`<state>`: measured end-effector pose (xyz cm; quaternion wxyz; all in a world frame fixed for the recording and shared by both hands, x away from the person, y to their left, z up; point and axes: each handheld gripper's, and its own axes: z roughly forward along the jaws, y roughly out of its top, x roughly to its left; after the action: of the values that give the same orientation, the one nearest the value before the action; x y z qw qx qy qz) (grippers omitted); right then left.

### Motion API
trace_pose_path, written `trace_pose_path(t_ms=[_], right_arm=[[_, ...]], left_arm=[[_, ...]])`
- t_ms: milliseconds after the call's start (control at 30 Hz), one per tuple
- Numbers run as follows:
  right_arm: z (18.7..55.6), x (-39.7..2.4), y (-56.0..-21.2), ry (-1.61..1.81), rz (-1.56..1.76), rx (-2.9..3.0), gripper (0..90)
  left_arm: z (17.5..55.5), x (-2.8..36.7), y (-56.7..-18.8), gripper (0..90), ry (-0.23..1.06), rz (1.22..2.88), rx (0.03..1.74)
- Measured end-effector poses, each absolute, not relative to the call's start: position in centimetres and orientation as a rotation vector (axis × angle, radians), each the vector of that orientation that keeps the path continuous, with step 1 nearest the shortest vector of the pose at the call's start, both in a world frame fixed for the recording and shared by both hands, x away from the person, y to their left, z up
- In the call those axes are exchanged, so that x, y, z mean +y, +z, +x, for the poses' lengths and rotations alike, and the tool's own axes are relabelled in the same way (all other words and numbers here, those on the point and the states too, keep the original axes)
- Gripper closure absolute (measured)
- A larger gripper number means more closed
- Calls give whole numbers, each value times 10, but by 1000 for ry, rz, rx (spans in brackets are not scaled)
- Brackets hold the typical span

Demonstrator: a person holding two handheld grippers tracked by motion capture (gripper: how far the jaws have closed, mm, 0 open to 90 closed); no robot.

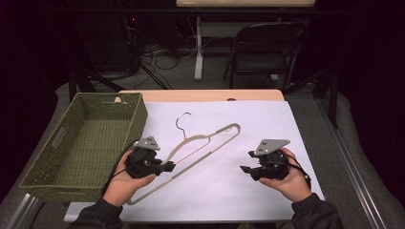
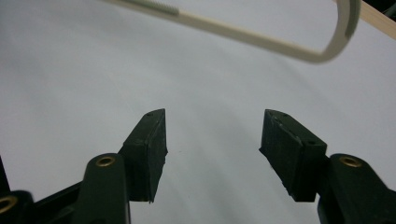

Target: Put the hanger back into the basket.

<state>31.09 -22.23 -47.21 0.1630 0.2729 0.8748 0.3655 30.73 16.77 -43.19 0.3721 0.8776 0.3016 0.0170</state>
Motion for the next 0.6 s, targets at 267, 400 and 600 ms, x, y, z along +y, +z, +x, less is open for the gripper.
trace_pose_path(t_ms=[267,400,600], right_arm=[[313,-228,-483,1035,840,2497,414],[315,-229,-488,1034,857,2497,414],[319,-231,-493,1049,885,2476,415]], left_arm=[[306,198,-395,870,138,2237,797],[309,217,-381,870,166,2235,801],[316,248,-361,870,243,2217,831]])
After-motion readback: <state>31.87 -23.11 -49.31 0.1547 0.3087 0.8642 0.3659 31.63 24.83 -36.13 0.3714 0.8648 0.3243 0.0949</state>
